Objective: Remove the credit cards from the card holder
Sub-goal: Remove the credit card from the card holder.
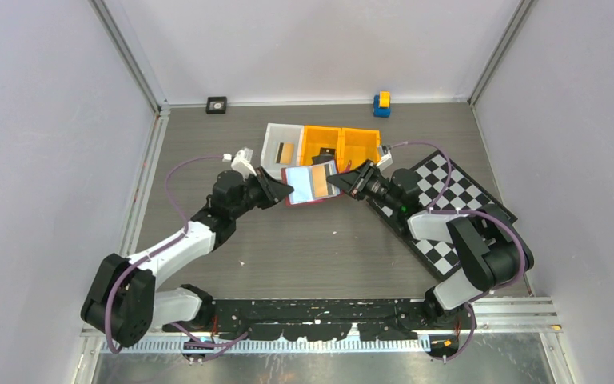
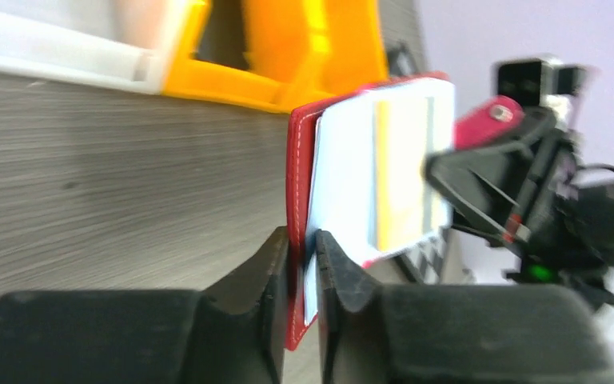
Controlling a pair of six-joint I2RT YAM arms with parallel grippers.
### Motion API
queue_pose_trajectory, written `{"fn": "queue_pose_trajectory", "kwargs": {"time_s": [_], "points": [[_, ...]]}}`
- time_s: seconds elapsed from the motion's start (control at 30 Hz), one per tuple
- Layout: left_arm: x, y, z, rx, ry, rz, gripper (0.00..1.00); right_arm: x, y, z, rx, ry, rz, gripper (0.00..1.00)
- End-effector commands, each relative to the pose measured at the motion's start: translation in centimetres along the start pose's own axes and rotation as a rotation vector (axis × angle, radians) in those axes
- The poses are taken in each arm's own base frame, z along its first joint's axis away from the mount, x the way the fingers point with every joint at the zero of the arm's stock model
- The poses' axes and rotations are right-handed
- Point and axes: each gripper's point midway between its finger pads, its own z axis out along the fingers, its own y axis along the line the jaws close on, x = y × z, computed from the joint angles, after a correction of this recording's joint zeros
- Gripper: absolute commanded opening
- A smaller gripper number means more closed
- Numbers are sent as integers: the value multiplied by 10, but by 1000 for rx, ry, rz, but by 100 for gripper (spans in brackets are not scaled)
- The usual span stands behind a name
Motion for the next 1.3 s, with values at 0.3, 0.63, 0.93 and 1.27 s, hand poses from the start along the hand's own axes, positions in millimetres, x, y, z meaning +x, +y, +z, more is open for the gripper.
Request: {"fn": "queue_pose_trajectory", "kwargs": {"time_s": [0.3, 0.63, 0.93, 1.27], "points": [[-38, 36, -31, -299, -145, 80, 68, -16, 15, -4, 21, -63, -140, 1], [-32, -46, -1, -25, -23, 105, 57, -35, -8, -22, 163, -231, -118, 1], [-14, -38, -5, 43, -27, 112, 54, -32, 7, -32, 148, -218, -129, 1], [-29, -30, -29, -17, -140, 120, 100, -38, 2, -44, 215, -262, -123, 1]]}}
